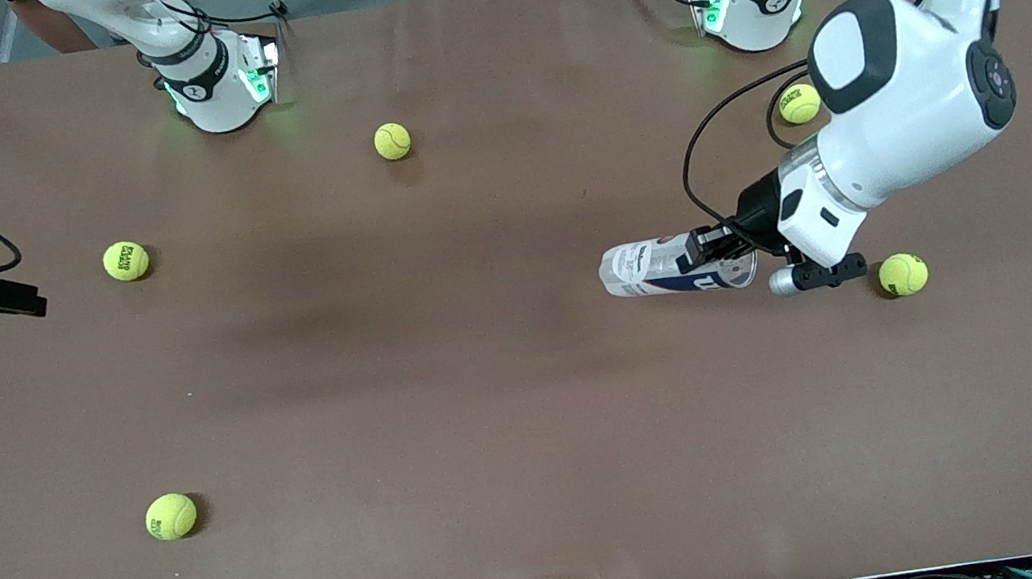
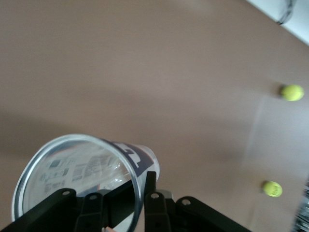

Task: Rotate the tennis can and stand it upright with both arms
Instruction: 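Withdraw the right gripper while the left gripper rotates the can upward, then lower the can upright onto the table with the left gripper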

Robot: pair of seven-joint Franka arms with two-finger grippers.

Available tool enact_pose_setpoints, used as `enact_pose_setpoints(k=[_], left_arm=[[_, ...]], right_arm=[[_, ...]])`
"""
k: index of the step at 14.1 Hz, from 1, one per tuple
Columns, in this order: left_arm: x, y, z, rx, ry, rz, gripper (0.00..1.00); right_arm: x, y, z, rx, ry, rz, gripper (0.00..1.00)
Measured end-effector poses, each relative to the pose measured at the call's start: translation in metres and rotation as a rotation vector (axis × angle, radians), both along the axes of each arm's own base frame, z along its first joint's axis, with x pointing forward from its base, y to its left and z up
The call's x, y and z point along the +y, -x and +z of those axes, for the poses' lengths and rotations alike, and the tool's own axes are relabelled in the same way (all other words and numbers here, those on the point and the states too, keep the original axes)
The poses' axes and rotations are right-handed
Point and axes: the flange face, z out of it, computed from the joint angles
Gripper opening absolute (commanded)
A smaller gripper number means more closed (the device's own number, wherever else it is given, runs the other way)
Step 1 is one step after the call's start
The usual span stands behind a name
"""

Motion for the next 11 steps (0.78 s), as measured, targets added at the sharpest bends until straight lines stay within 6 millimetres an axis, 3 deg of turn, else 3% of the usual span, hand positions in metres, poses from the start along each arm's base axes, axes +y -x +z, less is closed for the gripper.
enact_pose_setpoints(k=[2,5,8,11], left_arm=[[-0.020,0.006,0.018,0.006,-0.096,0.008,0.00],[-0.075,0.031,0.013,-0.019,-0.278,0.038,0.00],[-0.150,0.064,-0.020,-0.050,-0.430,0.055,0.00],[-0.209,0.082,-0.070,-0.064,-0.518,0.068,0.00]], right_arm=[[0.007,0.001,0.003,0.001,0.001,0.011,1.00],[0.006,0.002,0.006,-0.003,0.001,0.011,1.00],[0.001,0.002,0.013,-0.018,0.005,0.001,1.00],[-0.002,0.002,0.029,-0.046,0.007,0.001,1.00]])
